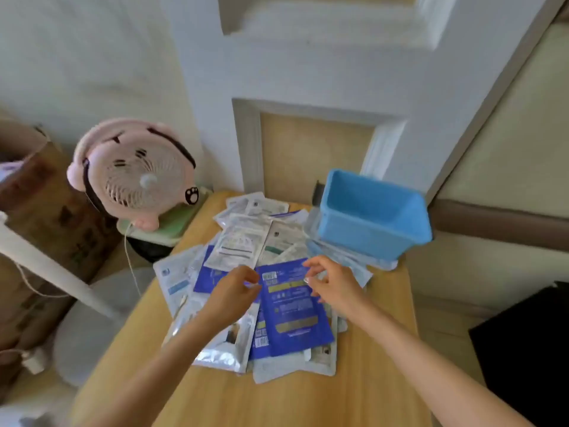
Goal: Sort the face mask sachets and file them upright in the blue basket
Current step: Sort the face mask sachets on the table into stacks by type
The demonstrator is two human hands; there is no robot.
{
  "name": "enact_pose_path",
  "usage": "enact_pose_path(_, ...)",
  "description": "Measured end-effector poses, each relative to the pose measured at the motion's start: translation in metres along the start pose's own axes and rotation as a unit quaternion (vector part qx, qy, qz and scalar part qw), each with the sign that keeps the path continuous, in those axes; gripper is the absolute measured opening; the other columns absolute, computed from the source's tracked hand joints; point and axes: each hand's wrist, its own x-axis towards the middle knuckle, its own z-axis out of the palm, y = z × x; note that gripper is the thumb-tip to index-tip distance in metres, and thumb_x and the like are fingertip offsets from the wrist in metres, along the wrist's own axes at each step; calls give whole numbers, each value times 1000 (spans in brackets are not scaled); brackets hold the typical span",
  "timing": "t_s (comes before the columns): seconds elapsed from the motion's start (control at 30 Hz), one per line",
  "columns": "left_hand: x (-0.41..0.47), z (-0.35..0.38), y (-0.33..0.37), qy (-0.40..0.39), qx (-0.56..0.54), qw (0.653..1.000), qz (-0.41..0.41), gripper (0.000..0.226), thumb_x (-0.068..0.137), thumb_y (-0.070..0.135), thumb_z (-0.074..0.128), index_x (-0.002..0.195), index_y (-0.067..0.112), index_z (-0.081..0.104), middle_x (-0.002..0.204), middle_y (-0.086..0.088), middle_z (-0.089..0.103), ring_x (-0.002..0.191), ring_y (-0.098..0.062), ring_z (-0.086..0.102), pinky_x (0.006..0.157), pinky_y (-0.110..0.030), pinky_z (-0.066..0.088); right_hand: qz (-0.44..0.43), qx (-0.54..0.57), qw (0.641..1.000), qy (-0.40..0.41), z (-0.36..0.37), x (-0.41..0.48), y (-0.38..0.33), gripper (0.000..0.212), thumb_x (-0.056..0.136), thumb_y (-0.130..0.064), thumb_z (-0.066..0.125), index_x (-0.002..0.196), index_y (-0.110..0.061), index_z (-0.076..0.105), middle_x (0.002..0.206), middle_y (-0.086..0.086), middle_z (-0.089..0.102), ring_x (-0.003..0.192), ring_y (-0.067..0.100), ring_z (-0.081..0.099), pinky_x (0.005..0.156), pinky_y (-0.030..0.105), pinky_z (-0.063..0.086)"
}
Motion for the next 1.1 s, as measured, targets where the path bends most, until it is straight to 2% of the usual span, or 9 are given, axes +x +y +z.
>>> enact_pose_path(0.1,15,35,-35,15,38,999,31,16,88,22,62,96,15,51,112,-9,57,98,-23,59,85,-33,47,-37,-8,999,5,31,10,27,20,92,-14,56,107,-28,56,94,-12,58,69,14,63,72,35,55)
enact_pose_path(0.3,13,64,-70,106,23,989,103,32,85,22,66,113,12,54,123,-6,52,112,-20,53,91,-29,44,-126,-81,985,87,61,15,61,23,89,-15,60,110,-23,60,104,-6,63,75,8,58,74,26,47)
enact_pose_path(0.37,-7,68,-78,162,48,977,131,44,84,29,67,121,15,50,131,-6,48,121,-22,44,98,-31,38,-169,-164,966,106,66,1,66,29,89,-22,60,119,-24,57,118,-7,61,90,10,60,83,28,47)
enact_pose_path(0.47,-49,79,-98,169,115,978,41,89,69,63,65,140,20,32,151,-7,23,140,-26,18,113,-48,20,-200,-207,956,55,79,-41,70,52,90,-35,58,139,-29,42,145,-5,41,131,15,37,108,32,31)
enact_pose_path(0.53,-69,93,-116,136,163,977,7,126,46,96,33,146,22,17,157,-8,4,145,-27,-1,115,-56,1,-185,-258,948,3,94,-61,80,63,89,-43,57,145,-38,28,156,-3,18,144,18,13,118,38,13)
enact_pose_path(0.63,-83,102,-131,129,222,966,32,147,27,98,-16,150,21,4,158,-6,-6,145,-25,-10,114,-53,-8,-163,-342,925,-2,113,-77,94,61,94,-50,41,146,-45,11,159,-5,-8,146,17,-10,118,46,-7)
enact_pose_path(0.87,-95,103,-133,132,273,949,80,105,57,89,-13,148,38,-1,159,7,2,146,-27,-1,116,-52,3,-132,-378,916,23,128,-101,98,51,101,-45,17,147,-41,-4,158,-4,-16,145,18,-16,116,47,-12)
enact_pose_path(0.97,-93,104,-135,154,293,939,94,60,95,57,20,149,36,4,158,5,9,146,-27,7,116,-49,10,-135,-386,912,28,129,-101,100,51,101,-45,17,147,-40,-4,158,-4,-14,145,18,-15,117,47,-10)
enact_pose_path(1.1,-93,106,-133,205,292,930,90,49,100,25,31,148,26,23,155,5,24,142,-25,24,111,-40,29,-136,-384,913,35,130,-98,103,51,101,-44,18,147,-40,-3,158,-4,-12,146,19,-13,117,48,-9)
